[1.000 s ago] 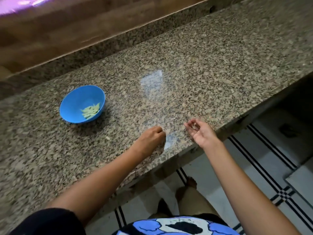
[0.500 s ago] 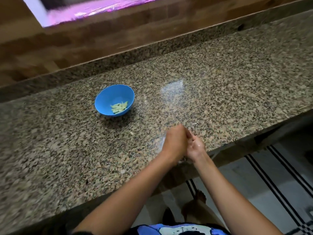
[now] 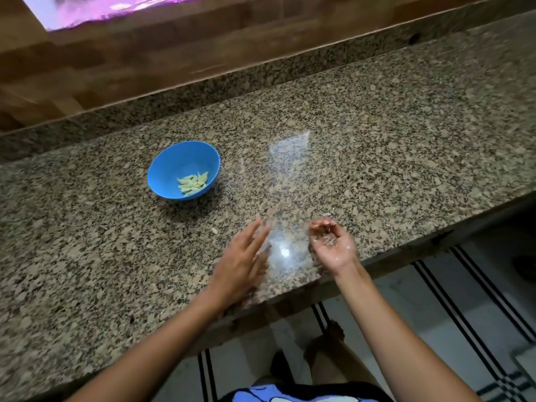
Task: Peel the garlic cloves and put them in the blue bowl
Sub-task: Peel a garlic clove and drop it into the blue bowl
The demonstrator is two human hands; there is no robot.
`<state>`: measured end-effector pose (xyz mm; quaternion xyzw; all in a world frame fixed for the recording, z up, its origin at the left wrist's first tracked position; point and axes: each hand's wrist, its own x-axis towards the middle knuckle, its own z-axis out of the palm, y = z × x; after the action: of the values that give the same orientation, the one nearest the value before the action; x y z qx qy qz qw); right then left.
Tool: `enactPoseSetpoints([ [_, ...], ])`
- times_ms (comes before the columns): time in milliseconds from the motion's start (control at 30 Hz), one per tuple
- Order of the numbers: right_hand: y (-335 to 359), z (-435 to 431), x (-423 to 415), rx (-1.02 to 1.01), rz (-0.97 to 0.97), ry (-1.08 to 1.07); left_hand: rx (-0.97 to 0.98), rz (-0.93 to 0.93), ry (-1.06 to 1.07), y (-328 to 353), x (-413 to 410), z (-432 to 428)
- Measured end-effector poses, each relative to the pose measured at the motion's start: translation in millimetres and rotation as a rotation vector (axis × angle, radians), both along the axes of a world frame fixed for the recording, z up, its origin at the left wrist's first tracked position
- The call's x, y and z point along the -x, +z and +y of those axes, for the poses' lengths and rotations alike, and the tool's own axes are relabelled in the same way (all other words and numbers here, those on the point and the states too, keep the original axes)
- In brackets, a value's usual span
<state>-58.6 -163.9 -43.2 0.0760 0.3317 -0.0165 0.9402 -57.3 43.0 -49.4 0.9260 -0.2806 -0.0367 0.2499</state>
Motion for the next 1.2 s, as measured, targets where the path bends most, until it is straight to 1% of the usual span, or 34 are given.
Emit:
enactPoseSetpoints([
  [33,3,-11,0,0.027,-0.013,-0.027,-0.165,0.018,-0.039,-13,-1,10],
  [67,5,-20,1,0.048,-0.027,-0.048,-0.282,0.025,-0.06,-23,-5,10],
  [133,6,-40,1,0.073,-0.038,-0.088,-0.353,0.022,-0.069,-30,-20,-20],
  [267,2,-75,-1,0.137,-0.001,-0.107,-0.36,-0.027,-0.162,-33,-55,-89],
  [367,-1,-93,-12,0.177,0.012,-0.068,-0.357,0.032,-0.241,-31,-74,-125],
  [433,-2,-100,-23,0.183,0.013,-0.047,-0.323,0.01,-0.372,-27,-85,-157],
  [467,-1,-103,-28,0.203,0.02,-0.038,-0.274,0.023,-0.446,-25,-87,-169],
  [500,-1,-108,-32,0.236,0.032,-0.015,-0.214,0.039,-0.471,-23,-86,-175],
  [533,1,-111,-36,0.261,0.036,0.014,-0.151,0.018,-0.476,-26,-82,-171],
  [633,8,-113,-43,0.253,0.05,0.081,-0.098,-0.146,-0.433,-26,-60,-129],
  [733,10,-103,-51,0.246,0.062,0.185,-0.063,-0.283,-0.343,-19,-41,-89],
  [800,9,-89,-56,0.231,0.051,0.301,-0.105,-0.298,-0.236,-15,-30,-71],
  [867,6,-74,-60,0.254,0.041,0.425,-0.163,-0.226,-0.081,-17,-20,-62],
  [900,4,-67,-60,0.275,0.046,0.478,-0.162,-0.158,0.034,-16,-16,-63],
  [933,3,-56,-60,0.296,0.055,0.537,-0.124,-0.089,0.197,-12,-10,-66],
  [967,2,-46,-58,0.318,0.068,0.583,-0.042,-0.003,0.396,-7,-7,-71],
  [1000,1,-35,-55,0.337,0.076,0.627,0.087,0.102,0.631,-1,-6,-75],
  [1033,0,-25,-52,0.35,0.087,0.655,0.257,0.211,0.831,7,-7,-81],
  [1067,0,-17,-50,0.353,0.096,0.672,0.452,0.313,0.959,15,-9,-87],
  [1100,1,-6,-48,0.347,0.101,0.689,0.619,0.362,1.006,26,-10,-90],
  [1133,1,1,-46,0.328,0.109,0.692,0.698,0.392,0.977,36,-11,-93],
  [1167,4,12,-46,0.313,0.111,0.703,0.725,0.422,0.911,48,-11,-94],
  [1200,5,19,-46,0.312,0.115,0.713,0.709,0.461,0.831,58,-11,-96],
])
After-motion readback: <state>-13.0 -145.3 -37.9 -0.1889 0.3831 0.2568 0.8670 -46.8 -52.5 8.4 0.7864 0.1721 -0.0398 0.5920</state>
